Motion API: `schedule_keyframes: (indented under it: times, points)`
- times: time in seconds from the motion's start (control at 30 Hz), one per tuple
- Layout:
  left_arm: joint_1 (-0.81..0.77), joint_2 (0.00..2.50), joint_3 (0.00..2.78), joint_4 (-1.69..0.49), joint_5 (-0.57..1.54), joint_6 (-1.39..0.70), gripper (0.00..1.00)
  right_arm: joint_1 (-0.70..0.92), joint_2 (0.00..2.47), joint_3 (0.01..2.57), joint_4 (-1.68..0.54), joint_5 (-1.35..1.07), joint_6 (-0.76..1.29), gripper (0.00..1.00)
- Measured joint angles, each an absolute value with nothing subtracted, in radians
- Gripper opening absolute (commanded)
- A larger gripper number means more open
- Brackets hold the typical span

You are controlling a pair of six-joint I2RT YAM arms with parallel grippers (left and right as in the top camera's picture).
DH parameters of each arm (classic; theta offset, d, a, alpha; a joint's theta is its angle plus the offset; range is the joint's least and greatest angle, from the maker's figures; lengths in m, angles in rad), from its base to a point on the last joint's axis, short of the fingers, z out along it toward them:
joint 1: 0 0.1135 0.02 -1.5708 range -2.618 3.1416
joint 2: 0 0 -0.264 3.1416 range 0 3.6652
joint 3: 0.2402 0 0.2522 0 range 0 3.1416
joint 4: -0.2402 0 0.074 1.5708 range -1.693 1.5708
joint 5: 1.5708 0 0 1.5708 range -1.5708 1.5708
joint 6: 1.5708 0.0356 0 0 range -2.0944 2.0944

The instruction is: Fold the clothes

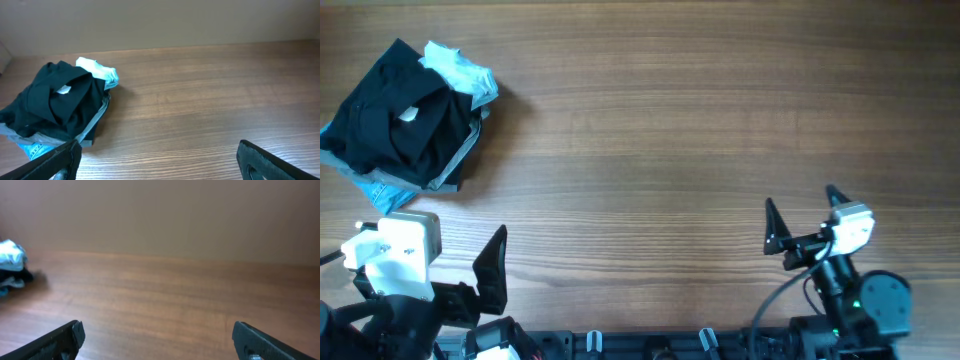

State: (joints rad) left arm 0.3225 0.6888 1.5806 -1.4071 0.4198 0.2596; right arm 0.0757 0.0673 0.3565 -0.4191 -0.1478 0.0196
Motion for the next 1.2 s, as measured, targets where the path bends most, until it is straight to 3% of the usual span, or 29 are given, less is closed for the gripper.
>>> schedule_keyframes:
  times: [0.33,1.2]
  points:
    - [0.323,0.689,1.581,-1.407,0.419,0.26,1.0,0.115,0.018,0.121,-0.312,-0.147,0.016,1.0]
    - [0.24,0.688,1.581,-1.401,0.392,0.261,1.0,0.115,0.017,0.114,-0.305,-0.147,0.016,1.0]
